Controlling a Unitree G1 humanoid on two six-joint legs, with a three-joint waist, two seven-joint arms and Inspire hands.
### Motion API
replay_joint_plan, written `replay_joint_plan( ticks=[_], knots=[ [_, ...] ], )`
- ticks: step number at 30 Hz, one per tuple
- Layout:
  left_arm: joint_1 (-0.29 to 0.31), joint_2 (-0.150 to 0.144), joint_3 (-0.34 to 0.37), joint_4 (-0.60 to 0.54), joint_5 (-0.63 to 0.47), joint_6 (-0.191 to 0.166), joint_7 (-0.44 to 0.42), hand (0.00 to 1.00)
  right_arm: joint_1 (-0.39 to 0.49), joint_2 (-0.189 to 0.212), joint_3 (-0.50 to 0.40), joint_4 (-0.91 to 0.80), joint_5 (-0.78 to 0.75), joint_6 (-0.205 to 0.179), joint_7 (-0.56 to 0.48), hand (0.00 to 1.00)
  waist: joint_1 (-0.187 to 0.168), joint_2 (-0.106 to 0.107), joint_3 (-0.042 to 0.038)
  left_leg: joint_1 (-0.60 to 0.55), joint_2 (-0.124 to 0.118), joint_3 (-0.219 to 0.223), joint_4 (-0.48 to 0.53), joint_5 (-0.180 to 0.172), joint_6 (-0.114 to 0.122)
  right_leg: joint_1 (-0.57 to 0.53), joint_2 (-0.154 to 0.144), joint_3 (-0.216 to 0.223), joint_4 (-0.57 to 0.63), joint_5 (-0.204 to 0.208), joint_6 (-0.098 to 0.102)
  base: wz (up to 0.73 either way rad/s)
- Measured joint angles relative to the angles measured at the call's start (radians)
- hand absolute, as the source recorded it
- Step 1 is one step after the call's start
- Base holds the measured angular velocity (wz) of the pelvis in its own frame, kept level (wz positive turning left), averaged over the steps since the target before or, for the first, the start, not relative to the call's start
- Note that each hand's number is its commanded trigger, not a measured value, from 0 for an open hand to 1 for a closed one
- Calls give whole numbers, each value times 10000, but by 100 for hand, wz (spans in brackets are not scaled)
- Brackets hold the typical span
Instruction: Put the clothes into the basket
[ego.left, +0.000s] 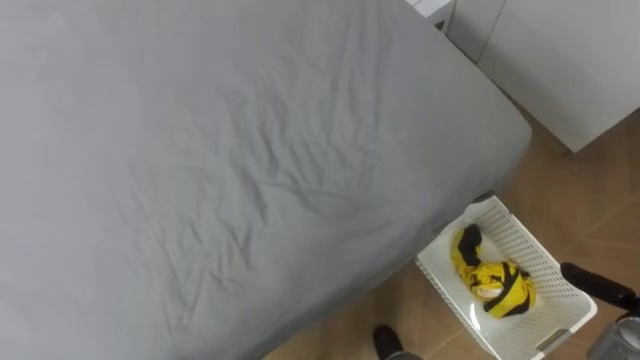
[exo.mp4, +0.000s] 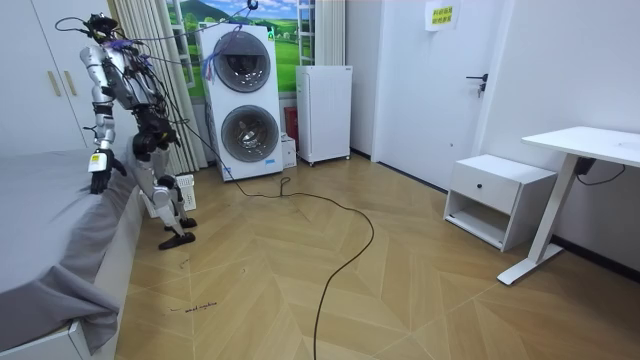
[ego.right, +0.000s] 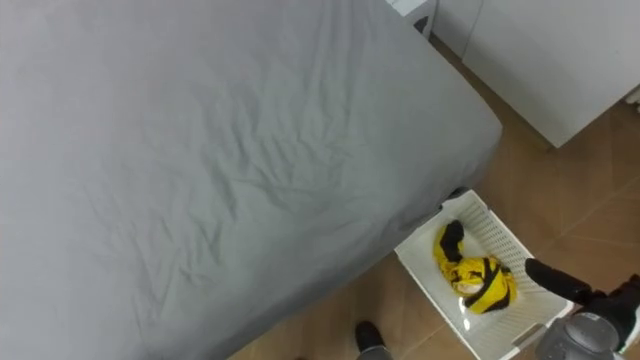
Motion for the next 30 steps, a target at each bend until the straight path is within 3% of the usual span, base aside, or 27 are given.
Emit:
replay_joint_plan(
  ticks=[6,12,15,17,20,22,25,30],
  knots=[
    [91,80,255,-49,4,-228,-117,0,281,0,140,-30,-29,-32,250,0,40,-184,-26,297,37,-180,3,0,-1,563,-56,-323,-312,-10,-21,16],
    [536,159,401,-356,100,-467,-415,0,1262,59,308,119,178,-22,692,0,168,-401,-80,1231,24,-555,-208,2,-5,1985,-175,-945,-1040,-12,-32,30],
    [881,243,693,-763,148,-601,-550,0,1497,301,590,423,366,42,974,0,269,-716,-194,1657,20,-638,-236,2,-6,2640,-271,-1384,-1284,-68,-54,30],
    [931,245,856,-945,261,-640,-554,0,1783,523,966,697,465,139,1266,0,344,-960,-275,1910,3,-970,-266,2,-8,3150,-325,-1776,-1557,-71,-60,62],
    [943,242,852,-1185,528,-705,-690,0,2294,834,1558,744,551,325,1665,0,593,-1124,-355,2335,-82,-1448,-316,-1,-12,3911,-389,-2228,-2008,-85,-40,56],
    [978,226,869,-1221,766,-715,-893,0,2388,1067,1707,853,514,434,1987,0,721,-1241,-300,2617,-145,-1646,-419,-1,-12,4297,-446,-2434,-2135,-159,-10,38],
    [978,133,976,-1291,992,-721,-1195,0,2451,1328,2114,1093,508,651,2420,0,865,-1232,-309,2800,-250,-1871,-422,-2,-10,4579,-548,-2589,-2118,-279,73,29],
    [870,-149,1560,-1257,1255,-925,-1194,0,2790,1670,2960,1143,-61,764,3363,0,1115,-1436,-275,2878,-346,-2040,-424,-2,-9,4782,-676,-2989,-2107,-360,115,19]
  ],
)
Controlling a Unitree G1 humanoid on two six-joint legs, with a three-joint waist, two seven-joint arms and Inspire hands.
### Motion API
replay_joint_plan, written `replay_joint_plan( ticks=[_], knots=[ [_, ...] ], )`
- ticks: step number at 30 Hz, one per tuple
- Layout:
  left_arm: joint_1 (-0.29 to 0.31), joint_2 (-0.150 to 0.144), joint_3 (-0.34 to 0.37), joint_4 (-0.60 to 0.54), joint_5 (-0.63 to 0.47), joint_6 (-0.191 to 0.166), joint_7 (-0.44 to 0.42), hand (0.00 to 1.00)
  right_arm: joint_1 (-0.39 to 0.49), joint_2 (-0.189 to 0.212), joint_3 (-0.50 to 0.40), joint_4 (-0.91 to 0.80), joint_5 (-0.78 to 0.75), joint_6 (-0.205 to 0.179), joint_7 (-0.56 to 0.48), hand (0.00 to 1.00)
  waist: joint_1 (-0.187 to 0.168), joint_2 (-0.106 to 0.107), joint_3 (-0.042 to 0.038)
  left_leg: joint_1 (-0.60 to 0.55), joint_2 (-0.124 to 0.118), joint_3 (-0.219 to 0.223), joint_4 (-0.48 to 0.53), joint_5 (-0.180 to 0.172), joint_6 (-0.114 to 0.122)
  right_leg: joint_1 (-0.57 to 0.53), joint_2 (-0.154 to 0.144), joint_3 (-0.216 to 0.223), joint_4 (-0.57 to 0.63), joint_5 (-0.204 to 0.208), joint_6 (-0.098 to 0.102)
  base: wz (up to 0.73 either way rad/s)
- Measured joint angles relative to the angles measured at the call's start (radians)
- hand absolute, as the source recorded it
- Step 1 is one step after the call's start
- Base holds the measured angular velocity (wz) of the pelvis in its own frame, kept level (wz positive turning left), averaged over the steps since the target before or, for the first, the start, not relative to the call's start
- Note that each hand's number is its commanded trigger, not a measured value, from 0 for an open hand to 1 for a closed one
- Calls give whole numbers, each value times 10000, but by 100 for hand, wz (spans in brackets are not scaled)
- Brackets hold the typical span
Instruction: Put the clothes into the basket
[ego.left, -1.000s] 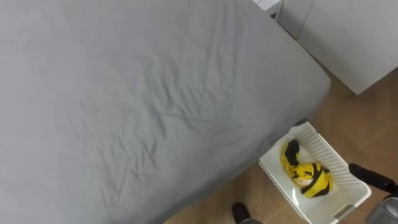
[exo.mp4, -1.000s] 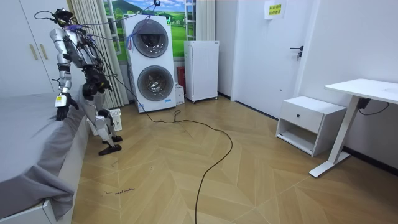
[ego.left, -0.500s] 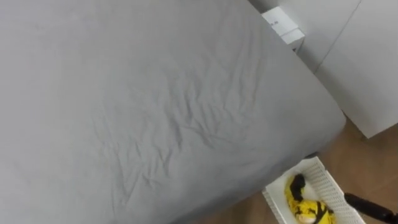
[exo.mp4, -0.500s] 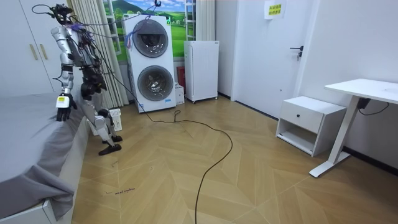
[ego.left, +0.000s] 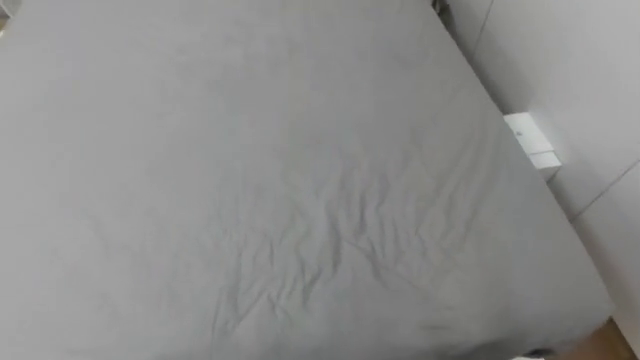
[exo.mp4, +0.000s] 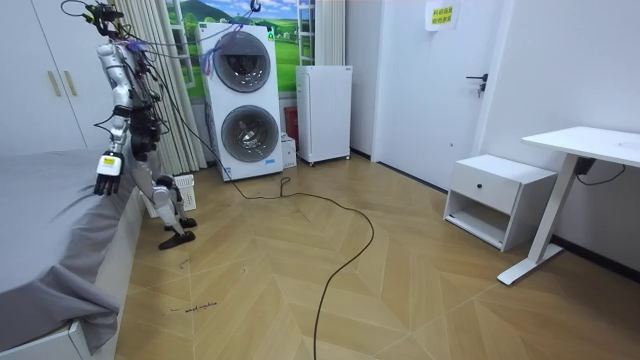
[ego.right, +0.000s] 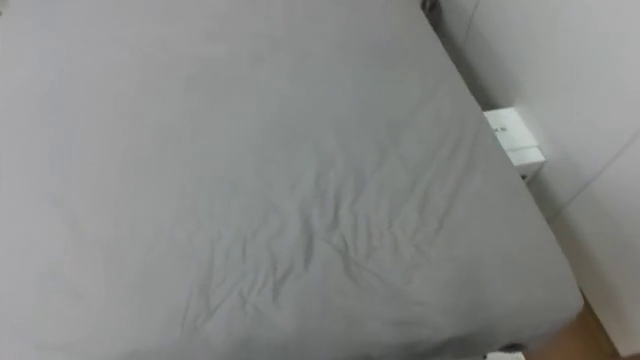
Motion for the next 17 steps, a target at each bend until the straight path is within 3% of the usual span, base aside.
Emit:
replay_joint_plan(
  ticks=[11,17],
  knots=[
    [17,-317,402,68,139,-70,-279,0,-19,117,534,357,-1397,365,950,0,309,-33,4,94,-164,-647,6,-2,6,340,-126,-559,-16,-71,81,15],
    [9,-452,398,66,139,-61,-508,0,-11,118,680,368,-1595,386,1111,0,541,-48,18,146,-189,-714,5,-3,7,518,-136,-646,-136,-77,90,8]
  ],
)
